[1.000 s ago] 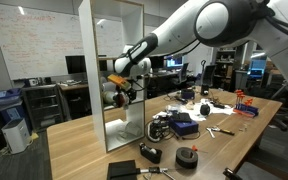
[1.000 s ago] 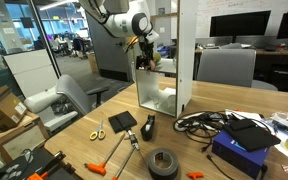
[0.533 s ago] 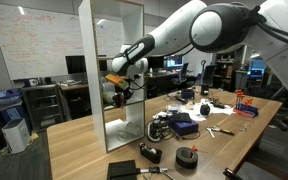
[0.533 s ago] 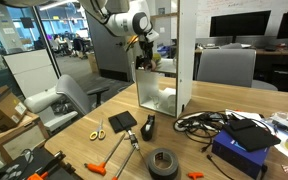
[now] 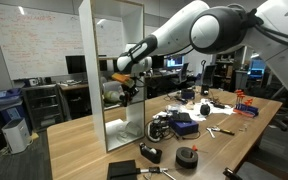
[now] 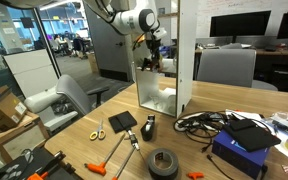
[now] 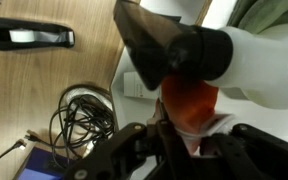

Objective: Pick up the bottle from the middle shelf and put it on the table

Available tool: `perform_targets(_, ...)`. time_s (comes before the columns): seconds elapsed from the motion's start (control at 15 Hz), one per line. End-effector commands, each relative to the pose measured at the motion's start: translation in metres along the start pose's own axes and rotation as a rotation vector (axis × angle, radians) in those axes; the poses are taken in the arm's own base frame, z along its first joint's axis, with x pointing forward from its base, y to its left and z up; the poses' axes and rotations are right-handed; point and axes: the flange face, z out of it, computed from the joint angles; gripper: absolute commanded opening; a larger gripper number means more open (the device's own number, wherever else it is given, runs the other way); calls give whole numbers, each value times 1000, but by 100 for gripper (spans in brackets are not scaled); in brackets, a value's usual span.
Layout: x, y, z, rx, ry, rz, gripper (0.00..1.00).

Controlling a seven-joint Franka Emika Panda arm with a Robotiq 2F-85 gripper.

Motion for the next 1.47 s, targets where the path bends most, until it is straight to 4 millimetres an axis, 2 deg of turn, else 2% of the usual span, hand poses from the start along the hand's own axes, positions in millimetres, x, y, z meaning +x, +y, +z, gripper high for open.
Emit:
perform_targets(0.0,55,19,-11,-26,47,2,9)
perform_targets(0.27,107,38,-16,-41,81,3,8)
perform_targets(0.4,109,37,-16,-49,78,-9,8)
perform_targets(0.47,109,37,-16,-52,71,-12,17)
perform_targets(0.53,107,36,-17,-60,58,-28,33)
perform_targets(0.67,106,36,-17,-75,51,-47,45)
perform_targets(1.07,93,37,-31,-106,48,-202,100)
perform_targets(1.4,56,28,-48,-133,57,-292,100)
